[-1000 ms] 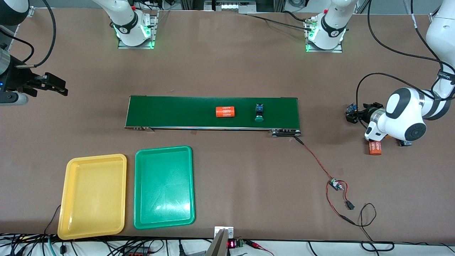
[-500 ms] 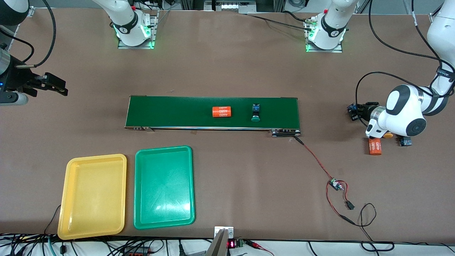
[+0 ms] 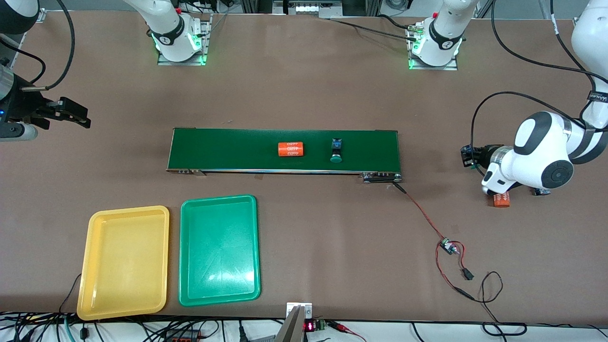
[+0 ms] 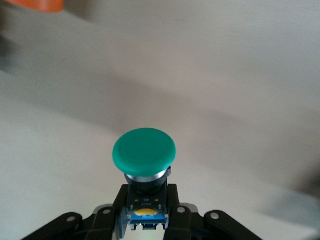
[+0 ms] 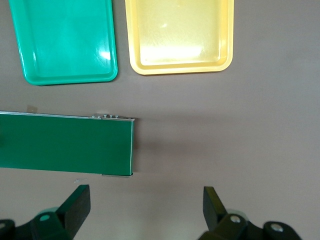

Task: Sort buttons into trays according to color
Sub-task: 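Place the green button on the belt while the right gripper approaches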

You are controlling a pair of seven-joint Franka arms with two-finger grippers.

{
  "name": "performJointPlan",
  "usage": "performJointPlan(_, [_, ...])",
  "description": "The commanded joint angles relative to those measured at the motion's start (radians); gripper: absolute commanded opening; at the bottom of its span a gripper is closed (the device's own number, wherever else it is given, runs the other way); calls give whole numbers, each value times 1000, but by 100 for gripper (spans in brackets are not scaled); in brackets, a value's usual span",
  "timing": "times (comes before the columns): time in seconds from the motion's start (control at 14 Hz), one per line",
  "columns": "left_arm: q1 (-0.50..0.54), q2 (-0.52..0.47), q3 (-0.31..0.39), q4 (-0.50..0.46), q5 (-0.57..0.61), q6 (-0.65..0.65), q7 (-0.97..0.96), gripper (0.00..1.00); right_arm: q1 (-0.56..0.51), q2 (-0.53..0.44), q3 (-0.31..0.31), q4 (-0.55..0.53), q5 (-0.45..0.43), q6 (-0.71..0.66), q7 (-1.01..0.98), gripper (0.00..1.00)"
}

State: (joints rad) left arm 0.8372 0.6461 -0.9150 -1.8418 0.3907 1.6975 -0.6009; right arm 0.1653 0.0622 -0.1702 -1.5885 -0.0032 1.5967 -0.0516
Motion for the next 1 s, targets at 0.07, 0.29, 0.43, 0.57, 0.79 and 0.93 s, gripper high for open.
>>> performJointPlan(0.07, [-93, -6, -94, 44, 17, -48, 10, 12, 5, 15, 4, 5, -6, 16, 12, 100])
performJointPlan(0.29, [-219, 7, -93, 65, 13, -6, 13, 12, 2, 27, 4, 5, -1, 32, 12, 100])
performJointPlan(0.43, [-282, 42, -91, 67, 8, 66, 6, 12, 0, 41, 4, 5, 20, 52, 12, 100])
performJointPlan(0.57, [-335, 72, -84, 65, 10, 117, 0, 12, 0, 62, 4, 5, 26, 69, 12, 100])
performJointPlan(0.79, [-383, 108, -79, 58, 10, 165, -4, 12, -9, 64, 1, 2, 83, 91, 12, 100])
performJointPlan(0.93, [-397, 141, -76, 56, 10, 175, -5, 16, 3, 67, 1, 1, 80, 86, 12, 100])
